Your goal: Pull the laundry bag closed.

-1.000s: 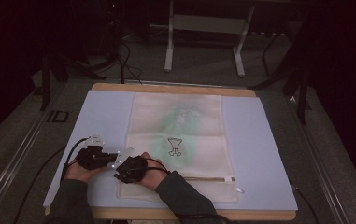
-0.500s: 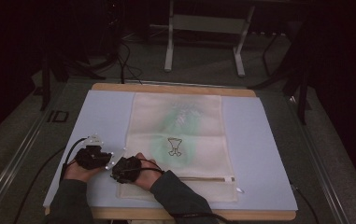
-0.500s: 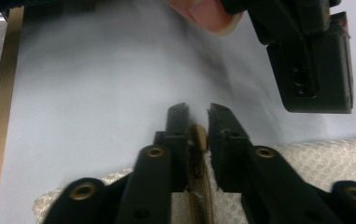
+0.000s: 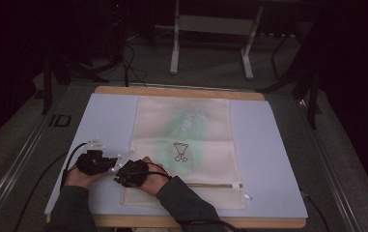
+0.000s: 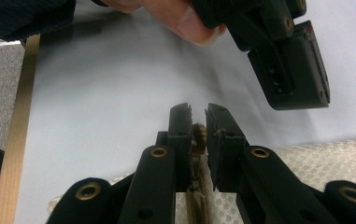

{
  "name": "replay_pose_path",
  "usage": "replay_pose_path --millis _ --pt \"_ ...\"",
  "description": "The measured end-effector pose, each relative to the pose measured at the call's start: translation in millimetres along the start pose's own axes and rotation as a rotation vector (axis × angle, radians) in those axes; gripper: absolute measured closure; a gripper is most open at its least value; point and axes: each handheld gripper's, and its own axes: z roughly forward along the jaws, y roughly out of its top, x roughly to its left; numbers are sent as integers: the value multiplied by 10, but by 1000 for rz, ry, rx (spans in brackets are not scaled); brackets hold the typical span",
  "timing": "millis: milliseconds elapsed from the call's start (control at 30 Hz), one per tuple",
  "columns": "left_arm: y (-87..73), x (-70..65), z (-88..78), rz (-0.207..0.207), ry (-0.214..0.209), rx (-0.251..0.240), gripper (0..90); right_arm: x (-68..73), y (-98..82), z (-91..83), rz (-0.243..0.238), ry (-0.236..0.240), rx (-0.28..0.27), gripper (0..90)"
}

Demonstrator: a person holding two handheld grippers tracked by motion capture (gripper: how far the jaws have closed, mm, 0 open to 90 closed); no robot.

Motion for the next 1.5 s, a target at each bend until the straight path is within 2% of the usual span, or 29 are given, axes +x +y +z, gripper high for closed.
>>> replay_pose_path --millis 267,500,767,933,967,1133,1500 --pt "-1 -2 -2 1 -4 -1 880 -6 -36 -137 7 9 -11 809" --pt "9 -40 32 14 -20 11 872 0 -161 -222 19 11 -21 809" --pt "23 -89 85 36 -40 36 886 -2 -283 -229 28 13 -12 810" --pt "37 -133 141 56 -71 65 897 8 -327 -218 29 8 -14 810" --pt "40 -150 156 67 -88 75 897 7 -336 -216 34 11 -12 810" --pt "43 -177 181 78 -102 93 897 9 -347 -210 36 10 -9 810" --pt "28 -261 216 105 -84 147 897 -8 -368 -201 41 15 -10 809"
